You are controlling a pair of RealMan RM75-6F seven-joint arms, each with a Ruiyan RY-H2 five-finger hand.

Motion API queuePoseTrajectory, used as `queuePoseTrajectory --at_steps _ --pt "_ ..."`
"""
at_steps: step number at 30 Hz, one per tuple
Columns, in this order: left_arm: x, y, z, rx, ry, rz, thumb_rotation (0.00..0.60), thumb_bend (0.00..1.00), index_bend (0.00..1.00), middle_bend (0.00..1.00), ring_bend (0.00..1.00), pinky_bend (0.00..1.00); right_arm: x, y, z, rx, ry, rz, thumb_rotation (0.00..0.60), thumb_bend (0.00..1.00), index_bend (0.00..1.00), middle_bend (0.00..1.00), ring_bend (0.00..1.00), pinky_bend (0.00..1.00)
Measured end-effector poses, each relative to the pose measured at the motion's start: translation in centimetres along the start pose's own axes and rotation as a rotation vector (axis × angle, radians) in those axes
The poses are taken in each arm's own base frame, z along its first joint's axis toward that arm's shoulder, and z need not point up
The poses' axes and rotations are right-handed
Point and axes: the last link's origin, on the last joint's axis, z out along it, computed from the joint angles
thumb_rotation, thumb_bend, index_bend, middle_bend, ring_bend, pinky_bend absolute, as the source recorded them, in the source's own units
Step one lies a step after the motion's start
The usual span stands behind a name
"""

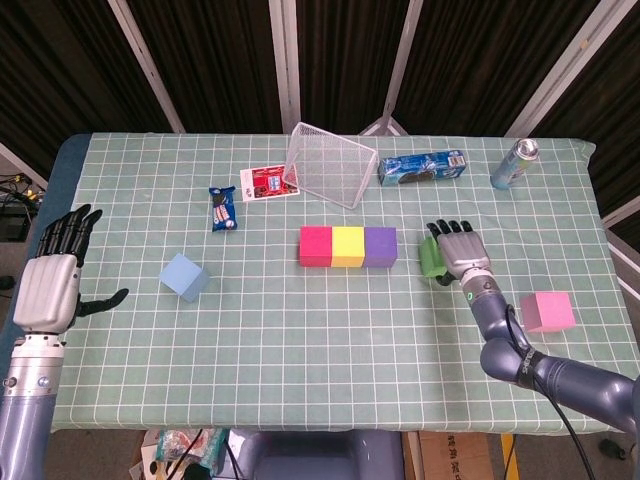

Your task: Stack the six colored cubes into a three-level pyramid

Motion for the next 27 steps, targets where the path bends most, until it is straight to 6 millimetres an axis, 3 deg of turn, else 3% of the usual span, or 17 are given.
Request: queuePoseTrajectory --at_steps 8,14,20,27 --pt "-0.1 0.0 0.0 0.000 0.002 0.003 0.600 0.10 0.00 0.00 0.00 0.00 -0.2 1.0 0.5 -0.009 0.005 -0.021 0.600 0.29 0.00 0.13 0.07 0.00" --pt "-0.2 0.0 0.0 0.001 0.001 0.006 0.600 0.10 0.00 0.00 0.00 0.00 -0.9 1.3 0.9 -0.011 -0.009 -0.017 0.600 0.29 0.00 0.24 0.11 0.00" --pt "-0.2 0.0 0.0 0.004 0.001 0.008 0.600 0.10 0.00 0.00 0.00 0.00 -1.1 1.0 1.1 -0.002 0.001 -0.013 0.600 0.29 0.11 0.38 0.25 0.00" --pt "-0.3 -0.1 0.1 0.008 0.001 0.009 0.600 0.10 0.00 0.00 0.00 0.00 -0.9 0.6 1.4 0.010 0.033 0.006 0.600 0.29 0.13 0.41 0.29 0.00"
